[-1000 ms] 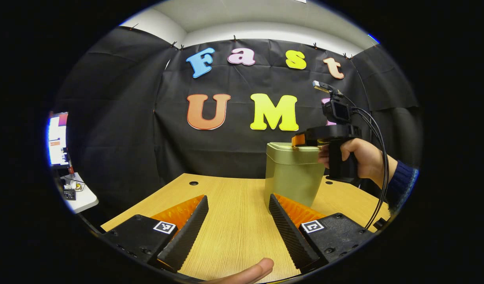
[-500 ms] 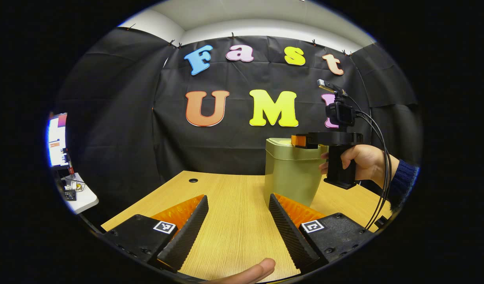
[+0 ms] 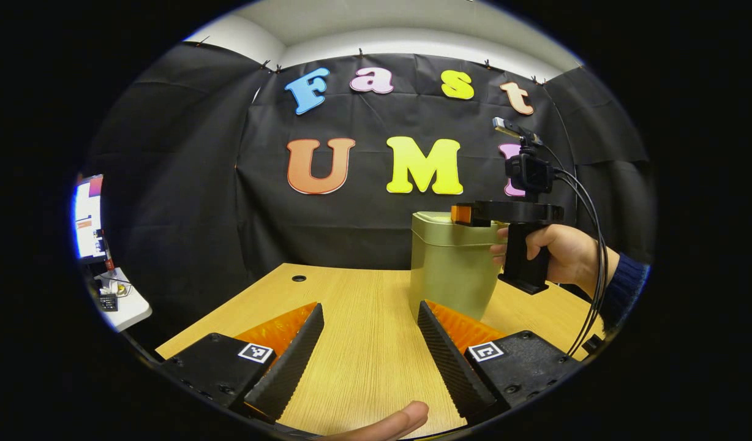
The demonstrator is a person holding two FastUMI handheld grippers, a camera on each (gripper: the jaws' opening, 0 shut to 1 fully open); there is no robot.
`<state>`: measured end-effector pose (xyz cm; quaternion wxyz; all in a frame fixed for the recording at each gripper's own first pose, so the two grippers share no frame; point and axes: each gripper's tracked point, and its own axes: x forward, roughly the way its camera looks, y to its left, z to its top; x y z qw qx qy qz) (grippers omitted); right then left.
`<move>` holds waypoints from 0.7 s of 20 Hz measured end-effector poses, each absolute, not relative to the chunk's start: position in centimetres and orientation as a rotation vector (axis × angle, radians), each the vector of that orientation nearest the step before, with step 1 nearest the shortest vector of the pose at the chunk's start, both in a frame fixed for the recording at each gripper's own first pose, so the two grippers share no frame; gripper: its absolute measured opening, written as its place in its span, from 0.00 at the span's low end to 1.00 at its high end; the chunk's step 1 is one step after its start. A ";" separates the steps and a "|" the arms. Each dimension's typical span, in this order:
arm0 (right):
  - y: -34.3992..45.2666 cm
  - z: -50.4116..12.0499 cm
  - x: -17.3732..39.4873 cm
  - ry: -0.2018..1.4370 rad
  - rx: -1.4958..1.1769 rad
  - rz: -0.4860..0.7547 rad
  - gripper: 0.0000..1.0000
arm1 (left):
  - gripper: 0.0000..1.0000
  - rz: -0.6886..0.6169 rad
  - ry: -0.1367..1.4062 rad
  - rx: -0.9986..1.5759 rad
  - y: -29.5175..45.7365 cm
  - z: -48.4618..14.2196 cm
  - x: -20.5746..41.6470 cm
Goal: Press the lid of the desktop garbage bin to open it, pick up the crumpled paper on the desktop and throw it into the bin, then pick up the pop can on the desktop and drop it into the bin, and finally close the garbage bin lid.
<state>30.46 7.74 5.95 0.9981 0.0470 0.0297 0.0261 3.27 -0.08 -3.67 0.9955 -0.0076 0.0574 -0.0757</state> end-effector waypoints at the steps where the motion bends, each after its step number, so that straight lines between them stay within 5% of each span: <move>1: 7.7 5.9 30.4 0.066 0.088 0.046 0.96 | 0.99 -0.150 0.118 -0.015 -0.1 -3.7 3.3; 14: 6.9 6.1 21.2 0.076 0.074 0.096 0.94 | 1.00 -0.142 0.128 0.008 -0.7 -4.2 3.6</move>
